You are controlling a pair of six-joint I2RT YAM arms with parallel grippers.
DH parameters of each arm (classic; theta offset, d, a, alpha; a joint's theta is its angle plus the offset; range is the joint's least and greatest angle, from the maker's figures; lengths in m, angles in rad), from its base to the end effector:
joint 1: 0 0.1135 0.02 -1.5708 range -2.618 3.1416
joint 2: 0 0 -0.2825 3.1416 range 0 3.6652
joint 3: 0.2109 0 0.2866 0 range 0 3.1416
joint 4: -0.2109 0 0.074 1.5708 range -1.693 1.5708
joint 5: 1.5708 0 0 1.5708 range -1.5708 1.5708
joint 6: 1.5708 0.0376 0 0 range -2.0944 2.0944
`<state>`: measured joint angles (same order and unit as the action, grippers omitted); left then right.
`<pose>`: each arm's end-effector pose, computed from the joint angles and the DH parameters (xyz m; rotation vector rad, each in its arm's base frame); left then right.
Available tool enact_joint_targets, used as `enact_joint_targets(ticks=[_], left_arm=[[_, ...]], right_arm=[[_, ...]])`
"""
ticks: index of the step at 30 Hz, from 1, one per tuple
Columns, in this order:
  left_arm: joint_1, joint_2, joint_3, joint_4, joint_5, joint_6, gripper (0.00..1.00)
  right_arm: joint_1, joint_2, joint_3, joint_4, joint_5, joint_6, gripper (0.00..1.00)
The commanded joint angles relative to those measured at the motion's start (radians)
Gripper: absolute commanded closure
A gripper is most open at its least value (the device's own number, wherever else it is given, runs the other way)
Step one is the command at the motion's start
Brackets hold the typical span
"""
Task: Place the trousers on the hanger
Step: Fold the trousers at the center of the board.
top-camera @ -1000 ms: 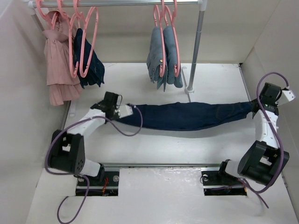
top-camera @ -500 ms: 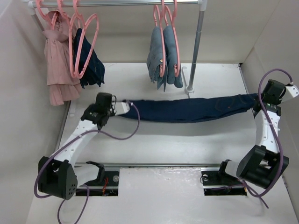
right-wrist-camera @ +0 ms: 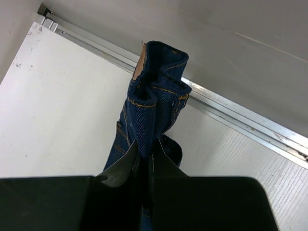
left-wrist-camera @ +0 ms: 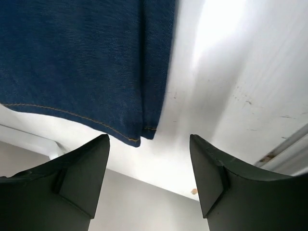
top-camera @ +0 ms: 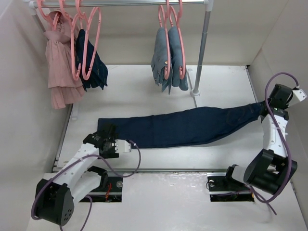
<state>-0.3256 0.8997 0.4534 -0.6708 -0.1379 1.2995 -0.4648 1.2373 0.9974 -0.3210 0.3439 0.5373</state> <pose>0.1644 -0.0501 0.1679 1.9784 1.9345 0.4677 0.2684 -0.1488 0.3139 1.1867 1.7468 -0.3227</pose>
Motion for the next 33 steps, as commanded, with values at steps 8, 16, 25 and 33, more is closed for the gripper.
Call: enact_joint_targets(ticks=[8, 16, 25, 33], left_arm=[[0.16, 0.198, 0.292, 0.127, 0.204, -0.501, 0.35], [0.247, 0.335, 0.249, 0.28, 0.095, -0.678, 0.35], [0.286, 0.525, 0.215, 0.434, -0.01, -0.747, 0.34], [0.217, 0.576, 0.134, 0.491, 0.029, -0.704, 0.37]], right_arm=[[0.373, -0.249, -0.104, 0.348, 0.052, -0.408, 1.0], [0.456, -0.551, -0.233, 0.444, -0.167, -0.502, 1.0], [0.456, -0.519, 0.009, 0.194, -0.273, -0.586, 1.0], [0.711, -0.61, 0.047, 0.184, -0.31, -0.662, 1.0]])
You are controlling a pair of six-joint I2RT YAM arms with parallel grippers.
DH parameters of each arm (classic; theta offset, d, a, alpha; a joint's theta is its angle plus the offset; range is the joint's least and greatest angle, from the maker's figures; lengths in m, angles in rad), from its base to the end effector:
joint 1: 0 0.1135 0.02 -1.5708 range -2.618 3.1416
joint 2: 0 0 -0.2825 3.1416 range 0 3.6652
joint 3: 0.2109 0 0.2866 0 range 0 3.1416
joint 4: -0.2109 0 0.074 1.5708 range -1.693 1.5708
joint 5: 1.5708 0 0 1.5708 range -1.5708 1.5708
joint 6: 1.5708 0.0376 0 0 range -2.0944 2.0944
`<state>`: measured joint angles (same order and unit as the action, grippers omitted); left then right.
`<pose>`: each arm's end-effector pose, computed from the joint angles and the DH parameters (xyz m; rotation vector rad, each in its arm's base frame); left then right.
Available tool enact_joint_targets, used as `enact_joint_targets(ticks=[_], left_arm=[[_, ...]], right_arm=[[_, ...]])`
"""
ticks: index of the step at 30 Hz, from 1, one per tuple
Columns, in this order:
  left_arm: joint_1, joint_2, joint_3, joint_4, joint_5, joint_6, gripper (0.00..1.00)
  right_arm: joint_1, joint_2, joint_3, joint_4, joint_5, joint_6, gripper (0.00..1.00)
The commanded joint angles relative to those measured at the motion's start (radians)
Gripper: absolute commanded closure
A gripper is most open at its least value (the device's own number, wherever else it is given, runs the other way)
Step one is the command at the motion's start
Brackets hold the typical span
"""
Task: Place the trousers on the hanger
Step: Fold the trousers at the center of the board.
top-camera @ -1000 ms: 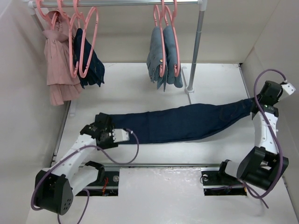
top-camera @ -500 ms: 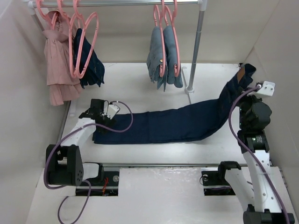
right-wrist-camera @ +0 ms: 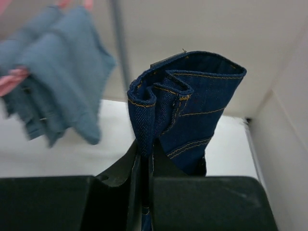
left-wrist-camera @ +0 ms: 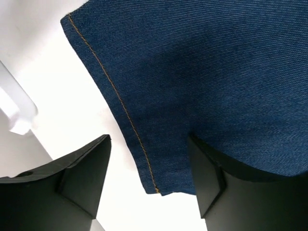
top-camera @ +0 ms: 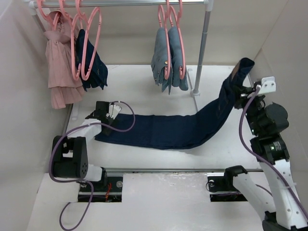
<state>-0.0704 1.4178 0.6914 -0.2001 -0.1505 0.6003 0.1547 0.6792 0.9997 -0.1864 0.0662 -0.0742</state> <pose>0.2927 -0.0150 0.1625 0.7720 2.4085 0.4050 0.1563 0.0219 0.4511 -0.1099 1.4328 0.0186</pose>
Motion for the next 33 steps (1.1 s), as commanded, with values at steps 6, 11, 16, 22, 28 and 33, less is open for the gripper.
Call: enact_joint_targets(ticks=[6, 11, 16, 22, 28, 33], left_arm=[[-0.049, 0.015, -0.125, -0.033, 0.052, 0.016, 0.4], [-0.049, -0.008, -0.125, -0.128, 0.052, 0.026, 0.4], [-0.077, -0.069, -0.116, -0.238, 0.072, 0.015, 0.4], [-0.077, -0.163, -0.076, -0.355, 0.092, -0.011, 0.39], [-0.059, -0.154, -0.044, -0.381, -0.001, -0.103, 0.36], [0.039, -0.122, 0.048, -0.406, -0.037, -0.16, 0.35]], right_arm=[[0.253, -0.021, 0.024, 0.05, -0.089, -0.006, 1.0], [0.639, 0.104, 0.043, 0.151, 0.188, -0.09, 1.0], [0.982, 0.311, 0.167, 0.249, 0.593, -0.124, 1.0], [1.065, 0.451, 0.212, 0.323, 0.6, -0.021, 1.0], [1.076, 0.644, 0.226, 0.427, 0.592, 0.039, 1.0], [1.042, 0.871, 0.394, 0.427, 0.688, 0.05, 1.0]])
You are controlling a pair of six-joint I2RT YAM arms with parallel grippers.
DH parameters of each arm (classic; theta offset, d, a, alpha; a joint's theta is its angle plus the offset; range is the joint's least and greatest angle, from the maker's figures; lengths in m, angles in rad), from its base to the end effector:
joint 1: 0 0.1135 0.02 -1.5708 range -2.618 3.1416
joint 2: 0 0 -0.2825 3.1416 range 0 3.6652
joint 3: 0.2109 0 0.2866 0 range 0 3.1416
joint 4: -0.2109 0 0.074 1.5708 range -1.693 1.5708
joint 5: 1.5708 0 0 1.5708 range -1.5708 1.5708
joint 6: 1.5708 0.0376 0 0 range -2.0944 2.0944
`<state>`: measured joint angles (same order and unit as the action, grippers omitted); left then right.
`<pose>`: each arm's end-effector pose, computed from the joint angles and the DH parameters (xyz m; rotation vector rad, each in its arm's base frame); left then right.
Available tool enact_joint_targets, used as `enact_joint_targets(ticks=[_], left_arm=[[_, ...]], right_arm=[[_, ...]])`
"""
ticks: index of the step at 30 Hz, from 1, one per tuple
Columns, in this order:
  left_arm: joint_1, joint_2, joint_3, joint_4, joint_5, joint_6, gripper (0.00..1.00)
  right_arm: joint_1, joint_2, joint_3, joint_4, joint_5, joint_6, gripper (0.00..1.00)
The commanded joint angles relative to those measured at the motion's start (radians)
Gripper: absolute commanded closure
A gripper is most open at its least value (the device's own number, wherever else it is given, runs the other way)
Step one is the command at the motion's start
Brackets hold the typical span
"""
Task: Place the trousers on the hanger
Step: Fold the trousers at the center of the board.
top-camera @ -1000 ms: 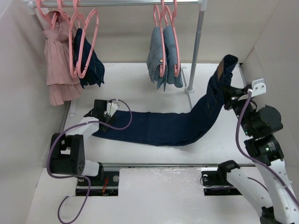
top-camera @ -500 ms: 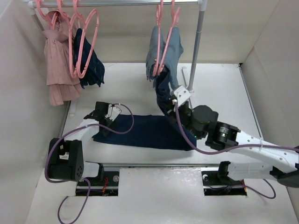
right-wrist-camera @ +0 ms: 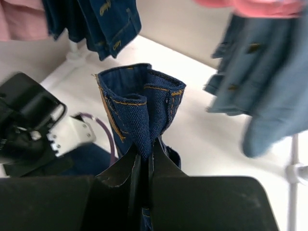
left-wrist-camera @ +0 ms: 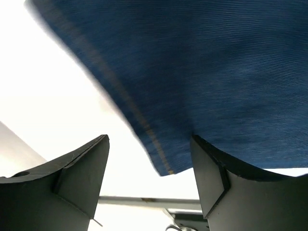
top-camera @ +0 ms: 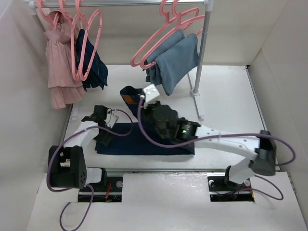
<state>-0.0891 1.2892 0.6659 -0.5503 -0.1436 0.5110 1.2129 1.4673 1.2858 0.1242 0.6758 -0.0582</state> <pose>0.2466 -0.0166 0.1674 0.7795 2.6548 0.3111 0.1553 0.3481 0.3970 -0.5041 1.5461 0.3411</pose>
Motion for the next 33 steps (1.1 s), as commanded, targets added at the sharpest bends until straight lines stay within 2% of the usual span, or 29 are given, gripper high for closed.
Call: enact_joint_targets(ticks=[1, 5, 6, 8, 12, 16, 17, 21, 25, 28, 33], left_arm=[[0.077, 0.007, 0.098, -0.072, 0.013, -0.081, 0.35], [0.155, -0.076, 0.248, -0.21, 0.263, -0.054, 0.34], [0.155, -0.089, 0.257, -0.211, 0.285, -0.054, 0.34], [0.169, -0.114, 0.258, -0.211, 0.285, -0.054, 0.3], [0.179, -0.042, 0.112, -0.082, 0.138, -0.054, 0.32], [0.215, 0.033, 0.103, -0.05, 0.137, -0.029, 0.38], [0.215, 0.042, 0.103, -0.036, 0.137, -0.017, 0.38], [0.215, 0.084, 0.103, -0.011, 0.159, 0.014, 0.38], [0.247, 0.117, 0.142, -0.052, 0.24, 0.003, 0.4], [0.281, 0.053, 0.202, -0.114, 0.279, -0.02, 0.4], [0.293, -0.083, 0.343, -0.203, 0.27, -0.083, 0.37]], right_arm=[[-0.026, 0.111, 0.134, 0.117, 0.105, 0.034, 1.0], [-0.038, 0.208, 0.231, 0.117, 0.137, 0.025, 1.0], [-0.038, 0.218, 0.253, 0.117, 0.137, 0.024, 1.0], [-0.038, 0.243, 0.27, 0.117, 0.163, 0.035, 1.0], [-0.018, 0.31, 0.352, 0.127, 0.289, 0.026, 1.0], [-0.018, 0.367, 0.454, 0.161, 0.378, -0.032, 1.0], [-0.018, 0.382, 0.463, 0.22, 0.389, -0.058, 1.0], [0.004, 0.436, 0.425, 0.284, 0.378, -0.127, 1.0], [0.057, 0.51, 0.353, 0.293, 0.326, -0.127, 1.0], [0.089, 0.569, 0.33, 0.293, 0.271, -0.117, 1.0], [0.1, 0.636, 0.368, 0.293, 0.271, -0.031, 1.0]])
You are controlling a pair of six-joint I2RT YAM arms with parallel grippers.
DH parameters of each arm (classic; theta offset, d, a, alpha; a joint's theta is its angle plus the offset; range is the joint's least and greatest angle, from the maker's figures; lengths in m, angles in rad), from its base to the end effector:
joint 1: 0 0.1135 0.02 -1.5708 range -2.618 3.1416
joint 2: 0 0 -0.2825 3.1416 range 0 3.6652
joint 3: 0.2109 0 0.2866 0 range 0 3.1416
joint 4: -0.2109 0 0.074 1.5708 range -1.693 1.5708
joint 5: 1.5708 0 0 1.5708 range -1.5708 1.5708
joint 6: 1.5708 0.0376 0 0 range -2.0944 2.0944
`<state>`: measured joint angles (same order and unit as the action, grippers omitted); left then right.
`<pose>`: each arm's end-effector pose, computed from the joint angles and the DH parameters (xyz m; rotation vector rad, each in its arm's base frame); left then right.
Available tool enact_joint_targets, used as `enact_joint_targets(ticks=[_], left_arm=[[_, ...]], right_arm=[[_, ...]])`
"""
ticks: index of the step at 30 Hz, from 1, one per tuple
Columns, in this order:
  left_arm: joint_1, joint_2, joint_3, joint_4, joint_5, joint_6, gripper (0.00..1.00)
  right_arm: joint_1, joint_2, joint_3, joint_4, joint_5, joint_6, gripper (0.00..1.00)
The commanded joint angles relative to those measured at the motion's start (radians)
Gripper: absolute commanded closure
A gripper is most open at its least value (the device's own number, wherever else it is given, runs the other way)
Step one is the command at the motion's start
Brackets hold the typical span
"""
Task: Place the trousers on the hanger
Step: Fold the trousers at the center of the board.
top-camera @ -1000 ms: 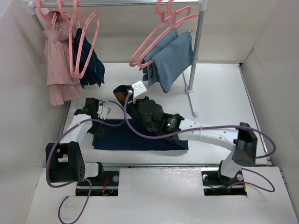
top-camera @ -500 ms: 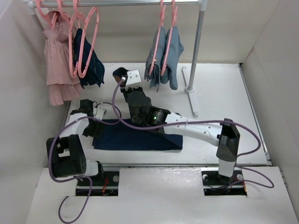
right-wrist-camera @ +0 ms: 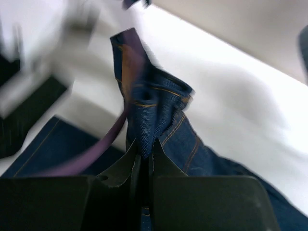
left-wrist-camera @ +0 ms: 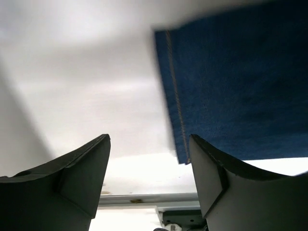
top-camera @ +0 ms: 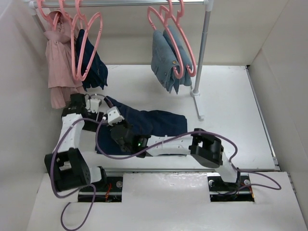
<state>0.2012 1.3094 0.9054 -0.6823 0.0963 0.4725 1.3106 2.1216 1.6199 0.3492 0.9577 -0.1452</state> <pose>0.2752 0.0524 0.2328 0.3899 2.6230 0.0960 0.1679 0.5110 0.2575 -0.5041 1.5802 0.0586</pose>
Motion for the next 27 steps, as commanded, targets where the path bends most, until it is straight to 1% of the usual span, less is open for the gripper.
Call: enact_joint_targets(ticks=[1, 2, 6, 7, 9, 13, 16, 17, 18, 19, 21, 22, 23, 24, 25, 26, 27], left_arm=[[0.003, -0.12, 0.121, -0.08, 0.029, -0.044, 0.36], [0.003, -0.146, 0.136, -0.08, 0.029, -0.057, 0.36], [0.003, -0.157, 0.174, -0.099, 0.005, -0.122, 0.34], [0.003, -0.157, 0.184, -0.099, -0.019, -0.133, 0.34], [0.003, -0.176, 0.184, -0.099, -0.033, -0.144, 0.34], [0.003, -0.205, 0.205, -0.077, -0.096, -0.163, 0.33], [0.003, -0.216, 0.214, -0.056, -0.13, -0.163, 0.32], [0.003, -0.216, 0.214, -0.056, -0.144, -0.163, 0.32], [0.003, -0.216, 0.214, -0.046, -0.144, -0.163, 0.29], [0.003, -0.225, 0.205, -0.037, -0.155, -0.163, 0.29], [0.003, -0.225, 0.193, -0.037, -0.164, -0.172, 0.29], [0.003, -0.225, 0.193, -0.027, -0.164, -0.172, 0.29], [0.003, -0.234, 0.182, -0.026, -0.177, -0.172, 0.28], [0.003, -0.234, 0.182, -0.026, -0.191, -0.172, 0.22], [0.003, -0.234, 0.172, -0.016, -0.191, -0.172, 0.22], [0.003, -0.234, 0.161, -0.016, -0.191, -0.172, 0.22], [0.003, -0.234, 0.161, -0.016, -0.191, -0.172, 0.22]], right_arm=[[0.003, -0.006, 0.049, 0.068, -0.02, 0.067, 1.0], [0.003, -0.006, 0.058, 0.068, -0.03, 0.076, 1.0], [0.012, -0.006, 0.121, 0.068, -0.039, 0.076, 1.0], [0.021, -0.015, 0.13, 0.068, -0.048, 0.076, 1.0], [0.033, -0.026, 0.13, 0.079, -0.063, 0.067, 1.0], [0.053, -0.054, 0.051, 0.112, -0.129, 0.044, 1.0], [0.053, -0.075, -0.009, 0.112, -0.212, 0.044, 1.0], [0.053, -0.075, -0.018, 0.103, -0.3, 0.044, 1.0], [0.053, -0.075, -0.018, 0.09, -0.36, 0.024, 1.0], [0.053, -0.054, -0.018, 0.03, -0.423, -0.002, 1.0], [0.053, -0.017, 0.015, -0.048, -0.563, -0.002, 1.0], [0.053, 0.006, 0.053, -0.128, -0.598, -0.002, 0.98], [0.053, 0.053, 0.073, -0.168, -0.631, -0.002, 0.91], [0.053, 0.076, 0.096, -0.212, -0.702, -0.002, 0.61], [0.053, 0.098, 0.142, -0.257, -0.733, -0.002, 0.48], [0.053, 0.125, 0.162, -0.339, -0.763, -0.002, 0.08], [0.053, 0.126, 0.173, -0.364, -0.783, -0.002, 0.0]])
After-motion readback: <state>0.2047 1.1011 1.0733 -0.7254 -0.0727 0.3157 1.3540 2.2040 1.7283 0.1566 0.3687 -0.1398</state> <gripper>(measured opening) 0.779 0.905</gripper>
